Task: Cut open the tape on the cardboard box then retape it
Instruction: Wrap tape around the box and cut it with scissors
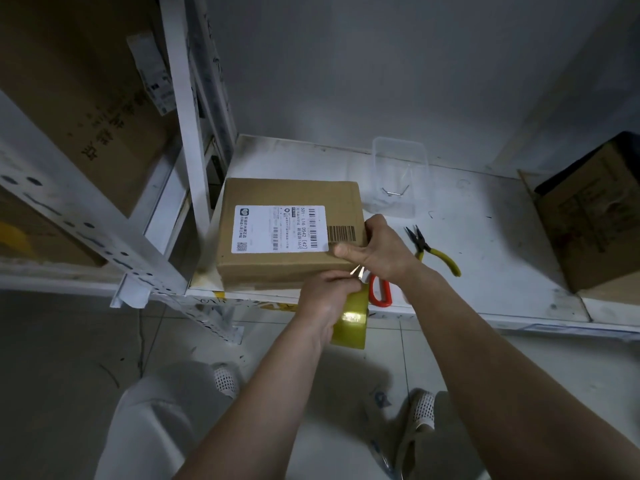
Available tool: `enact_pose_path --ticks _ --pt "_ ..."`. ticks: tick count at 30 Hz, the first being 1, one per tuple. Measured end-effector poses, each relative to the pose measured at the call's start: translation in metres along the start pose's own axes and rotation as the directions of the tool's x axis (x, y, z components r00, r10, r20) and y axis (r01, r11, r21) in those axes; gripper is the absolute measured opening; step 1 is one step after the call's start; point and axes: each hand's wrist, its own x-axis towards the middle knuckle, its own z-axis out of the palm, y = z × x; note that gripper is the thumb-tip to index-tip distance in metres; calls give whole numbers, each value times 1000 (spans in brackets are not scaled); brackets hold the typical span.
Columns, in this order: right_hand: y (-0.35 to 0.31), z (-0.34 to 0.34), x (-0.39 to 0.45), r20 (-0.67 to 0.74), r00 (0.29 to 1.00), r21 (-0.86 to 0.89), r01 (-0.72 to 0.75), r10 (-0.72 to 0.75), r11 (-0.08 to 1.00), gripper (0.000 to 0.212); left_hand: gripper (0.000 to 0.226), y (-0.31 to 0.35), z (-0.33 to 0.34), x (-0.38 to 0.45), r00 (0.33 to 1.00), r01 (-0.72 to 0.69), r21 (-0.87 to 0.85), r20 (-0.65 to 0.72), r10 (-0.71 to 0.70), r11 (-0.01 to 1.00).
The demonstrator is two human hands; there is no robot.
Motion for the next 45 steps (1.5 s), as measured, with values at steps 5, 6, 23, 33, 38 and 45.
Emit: enact_pose_path --ticks 5,6,23,33,38,45 --pt "6 -7 -1 49 998 -39 44 -42 998 88 11 2 -1 2 1000 -22 -33 17 22 999" --pt "5 -6 -2 16 996 -83 91 -90 992 89 10 1 -1 1 1000 -28 -43 14 28 999" --pt "21 5 -6 -83 934 -193 327 -348 925 73 33 -12 8 -2 998 -59 -139 5 60 989" --pt "20 5 -9 -55 938 -193 325 -341 926 72 24 -20 -1 -3 982 142 -218 150 -111 965" --pt "24 -21 -9 90 967 -106 246 -237 963 81 38 -15 5 -1 982 144 -156 141 -122 977" --pt "10 -11 -12 110 960 -230 277 -258 933 81 19 -6 3 -3 985 137 -207 130 -112 969"
